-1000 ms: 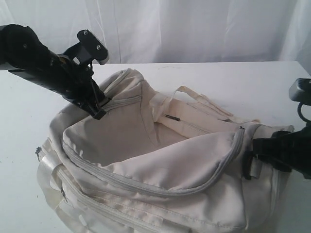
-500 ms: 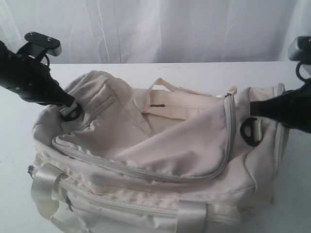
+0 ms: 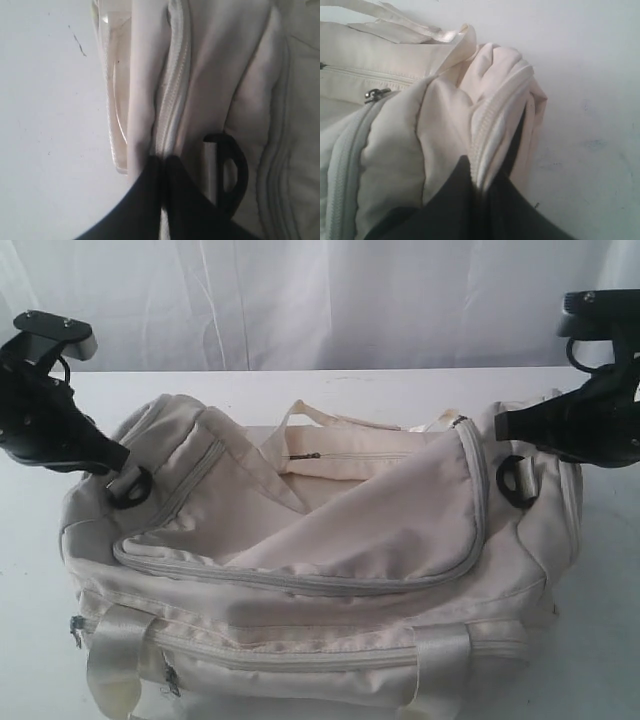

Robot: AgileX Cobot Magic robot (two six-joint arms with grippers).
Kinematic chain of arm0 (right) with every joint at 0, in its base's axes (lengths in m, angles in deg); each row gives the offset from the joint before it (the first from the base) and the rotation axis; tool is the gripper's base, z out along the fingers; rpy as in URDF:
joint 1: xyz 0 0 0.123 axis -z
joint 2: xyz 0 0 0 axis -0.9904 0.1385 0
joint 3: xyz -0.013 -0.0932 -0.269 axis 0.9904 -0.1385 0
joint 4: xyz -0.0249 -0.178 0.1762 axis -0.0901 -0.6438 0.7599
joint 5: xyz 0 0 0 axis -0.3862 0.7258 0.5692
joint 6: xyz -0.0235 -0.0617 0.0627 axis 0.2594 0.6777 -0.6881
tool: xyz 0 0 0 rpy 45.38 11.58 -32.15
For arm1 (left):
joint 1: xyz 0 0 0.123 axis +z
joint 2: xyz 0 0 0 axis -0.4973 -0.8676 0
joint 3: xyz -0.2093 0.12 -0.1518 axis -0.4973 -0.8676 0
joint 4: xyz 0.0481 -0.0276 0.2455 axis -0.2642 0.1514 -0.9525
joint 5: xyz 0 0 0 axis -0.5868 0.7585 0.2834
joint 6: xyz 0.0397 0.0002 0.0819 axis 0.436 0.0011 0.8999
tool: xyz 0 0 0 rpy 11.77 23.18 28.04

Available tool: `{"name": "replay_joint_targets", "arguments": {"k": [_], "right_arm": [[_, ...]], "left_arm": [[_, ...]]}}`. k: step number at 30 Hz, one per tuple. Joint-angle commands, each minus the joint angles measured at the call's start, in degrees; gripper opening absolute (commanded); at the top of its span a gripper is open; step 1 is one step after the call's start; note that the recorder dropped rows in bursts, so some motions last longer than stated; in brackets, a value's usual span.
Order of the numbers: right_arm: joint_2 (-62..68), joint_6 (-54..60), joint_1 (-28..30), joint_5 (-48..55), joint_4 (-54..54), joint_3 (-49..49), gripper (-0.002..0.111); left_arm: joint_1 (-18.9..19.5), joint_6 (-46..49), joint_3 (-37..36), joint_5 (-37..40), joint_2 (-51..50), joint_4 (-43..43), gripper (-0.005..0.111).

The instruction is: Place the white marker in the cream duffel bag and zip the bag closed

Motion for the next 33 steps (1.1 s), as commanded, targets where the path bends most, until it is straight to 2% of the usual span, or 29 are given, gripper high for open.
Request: {"name": "replay_joint_targets", "arguments": {"k": [1, 10, 12, 14, 18, 20, 22, 33], "right_arm": [[0.38, 1.1, 0.64, -2.34, -1.04, 1.25, 0.0], [0.37, 2.92, 0.64, -2.2, -1.04, 1.25, 0.0], [0.08, 4.27, 0.64, -2.77, -0.2, 1.25, 0.005], [-0.5, 4.54, 0.64, -3.41, 0.33, 1.25, 0.016], [-1.92, 4.78, 0.64, -3.36, 0.47, 1.25, 0.035], [-2.72, 5.61, 0.64, -2.65, 0.47, 1.25, 0.038], [-3.74, 5.73, 0.64, -1.97, 0.47, 1.25, 0.038], [-14.34, 5.85, 0.64, -2.6, 2.45, 0.17, 0.038]], "left_arm": [[0.16, -1.27, -3.82, -0.97, 0.39, 0.96, 0.0], [0.16, -0.94, -4.48, -2.34, 0.52, 0.96, 0.0], [0.16, 0.66, -4.48, -2.82, 1.04, 1.39, 0.0], [0.16, 2.19, -4.48, -4.2, 2.22, 2.96, 0.008], [0.16, 2.46, -4.48, -5.72, 5.37, 3.67, 0.032], [0.16, 2.46, -4.48, -5.95, 6.98, 4.28, 0.044], [0.16, 2.35, -4.48, -5.95, 8.37, 5.47, 0.052], [0.16, 2.35, -4.59, -5.88, 16.52, 7.27, 0.054]]}}
